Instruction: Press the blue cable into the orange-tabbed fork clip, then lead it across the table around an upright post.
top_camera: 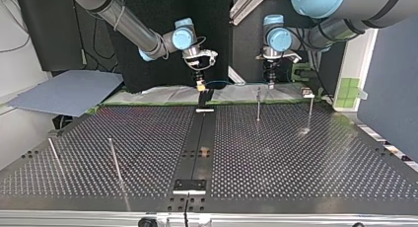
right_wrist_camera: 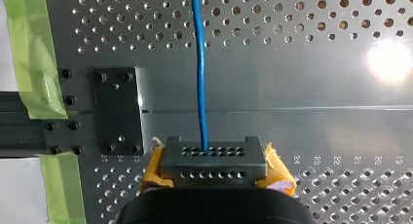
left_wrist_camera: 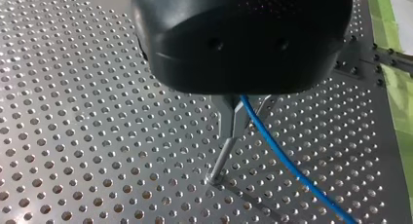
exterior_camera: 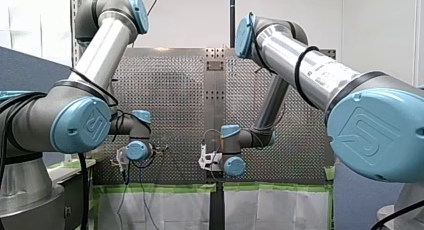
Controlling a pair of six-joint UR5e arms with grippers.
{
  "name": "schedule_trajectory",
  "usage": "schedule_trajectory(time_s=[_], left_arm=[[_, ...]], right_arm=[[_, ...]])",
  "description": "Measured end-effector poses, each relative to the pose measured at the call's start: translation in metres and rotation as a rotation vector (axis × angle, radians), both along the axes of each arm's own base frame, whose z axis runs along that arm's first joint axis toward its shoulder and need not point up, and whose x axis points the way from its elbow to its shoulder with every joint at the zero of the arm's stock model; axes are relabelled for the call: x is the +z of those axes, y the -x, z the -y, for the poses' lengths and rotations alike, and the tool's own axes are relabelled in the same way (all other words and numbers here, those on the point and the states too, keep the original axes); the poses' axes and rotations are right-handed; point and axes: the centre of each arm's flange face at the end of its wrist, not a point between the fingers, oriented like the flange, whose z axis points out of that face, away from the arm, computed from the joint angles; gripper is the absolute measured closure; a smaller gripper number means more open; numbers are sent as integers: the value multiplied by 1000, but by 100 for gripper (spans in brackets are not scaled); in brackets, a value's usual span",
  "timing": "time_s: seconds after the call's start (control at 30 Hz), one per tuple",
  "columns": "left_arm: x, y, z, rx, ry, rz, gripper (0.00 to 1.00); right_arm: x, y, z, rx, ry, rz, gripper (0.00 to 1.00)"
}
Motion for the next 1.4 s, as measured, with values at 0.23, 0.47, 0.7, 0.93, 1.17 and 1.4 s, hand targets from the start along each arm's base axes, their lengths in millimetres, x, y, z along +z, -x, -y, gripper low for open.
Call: schedule_trajectory(time_s=[0.23, 0.47, 0.7, 0.93, 1.17, 1.4], left_arm=[[0, 0, -1, 6, -1, -4, 100], [-1, 0, -1, 7, 2, -5, 100], [-1, 1, -2, 13, 8, -11, 100], [-13, 6, -2, 13, 6, -39, 100], [-18, 5, -2, 4, 24, -45, 100], [-15, -5, 2, -25, 48, -38, 100]], right_arm=[[-1, 0, 0, 2, 2, -5, 100], [-3, 0, -1, 12, 0, -8, 100], [-4, 0, -1, 14, -2, -9, 100], [-6, 0, -2, 14, -4, -12, 100], [-7, 2, 0, 10, -3, -15, 100], [-7, 7, 6, -1, -4, -15, 100]])
